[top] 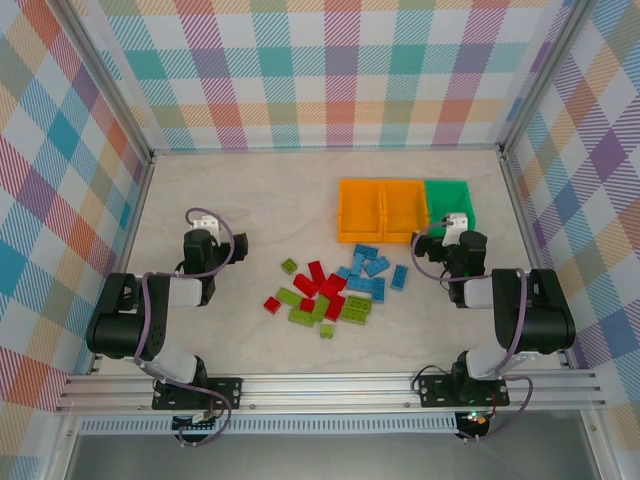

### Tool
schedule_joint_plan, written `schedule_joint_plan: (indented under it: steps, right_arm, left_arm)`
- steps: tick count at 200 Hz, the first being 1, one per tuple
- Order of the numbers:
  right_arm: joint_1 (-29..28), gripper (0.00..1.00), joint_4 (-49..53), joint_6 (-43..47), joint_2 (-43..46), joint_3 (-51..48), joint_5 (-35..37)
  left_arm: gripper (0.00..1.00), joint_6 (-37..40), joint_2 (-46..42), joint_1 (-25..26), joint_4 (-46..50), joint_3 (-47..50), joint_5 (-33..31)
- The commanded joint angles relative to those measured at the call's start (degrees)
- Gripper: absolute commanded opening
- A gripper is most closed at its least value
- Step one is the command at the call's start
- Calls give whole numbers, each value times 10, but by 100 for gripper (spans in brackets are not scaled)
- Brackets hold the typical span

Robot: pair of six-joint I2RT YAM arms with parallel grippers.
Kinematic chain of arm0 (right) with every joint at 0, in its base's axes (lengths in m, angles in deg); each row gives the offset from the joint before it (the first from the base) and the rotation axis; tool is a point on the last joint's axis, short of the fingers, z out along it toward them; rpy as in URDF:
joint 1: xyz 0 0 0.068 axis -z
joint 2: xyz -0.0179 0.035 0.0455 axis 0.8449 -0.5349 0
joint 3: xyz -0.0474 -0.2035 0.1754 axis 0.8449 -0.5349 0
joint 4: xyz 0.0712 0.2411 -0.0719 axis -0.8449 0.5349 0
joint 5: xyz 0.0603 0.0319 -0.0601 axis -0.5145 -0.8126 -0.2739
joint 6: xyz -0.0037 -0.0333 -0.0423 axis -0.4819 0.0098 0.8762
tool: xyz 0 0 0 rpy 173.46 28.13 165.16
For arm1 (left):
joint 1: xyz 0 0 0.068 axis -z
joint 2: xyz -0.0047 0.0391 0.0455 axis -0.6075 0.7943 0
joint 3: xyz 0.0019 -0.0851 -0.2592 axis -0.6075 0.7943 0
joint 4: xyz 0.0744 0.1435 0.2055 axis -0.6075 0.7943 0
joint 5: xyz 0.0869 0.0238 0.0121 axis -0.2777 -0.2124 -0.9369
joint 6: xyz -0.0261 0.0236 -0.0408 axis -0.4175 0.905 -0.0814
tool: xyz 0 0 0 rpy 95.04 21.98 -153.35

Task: Sort the legos into containers by color

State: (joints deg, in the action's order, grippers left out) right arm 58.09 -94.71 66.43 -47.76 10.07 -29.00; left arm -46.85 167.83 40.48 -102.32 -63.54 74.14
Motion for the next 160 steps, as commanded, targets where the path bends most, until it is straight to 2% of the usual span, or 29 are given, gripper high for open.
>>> schedule_joint_plan:
  steps: [1, 18, 44, 52, 63, 67, 123, 143, 160]
  right_arm:
    - [3, 100, -13, 11, 3, 8, -24]
    - [2, 100, -30, 25, 4, -2, -59]
    - [2, 100, -32, 25, 4, -3, -59]
    - [2, 100, -35, 14, 4, -4, -31]
    - [3, 100, -43, -24, 5, -10, 60]
    - [3, 99, -44, -29, 8, -13, 74]
    - [2, 100, -94, -6, 8, -35, 19]
    - [2, 100, -79, 0, 59, -50, 19]
    - [-5, 100, -6, -6, 147, -53, 58]
  left_arm:
    - [100, 7, 2, -2, -15, -6, 6]
    - [100, 7, 2, -2, -14, -6, 6]
    - [100, 7, 2, -2, -15, -6, 6]
    - [100, 7, 2, -2, -15, -6, 6]
    - [100, 7, 2, -2, -14, -6, 7]
    - [100, 6, 2, -2, -14, -6, 7]
    - [100, 7, 2, -2, -15, -7, 6]
    - [100, 7, 2, -2, -15, -6, 6]
    - [100, 7, 1, -1, -18, -4, 6]
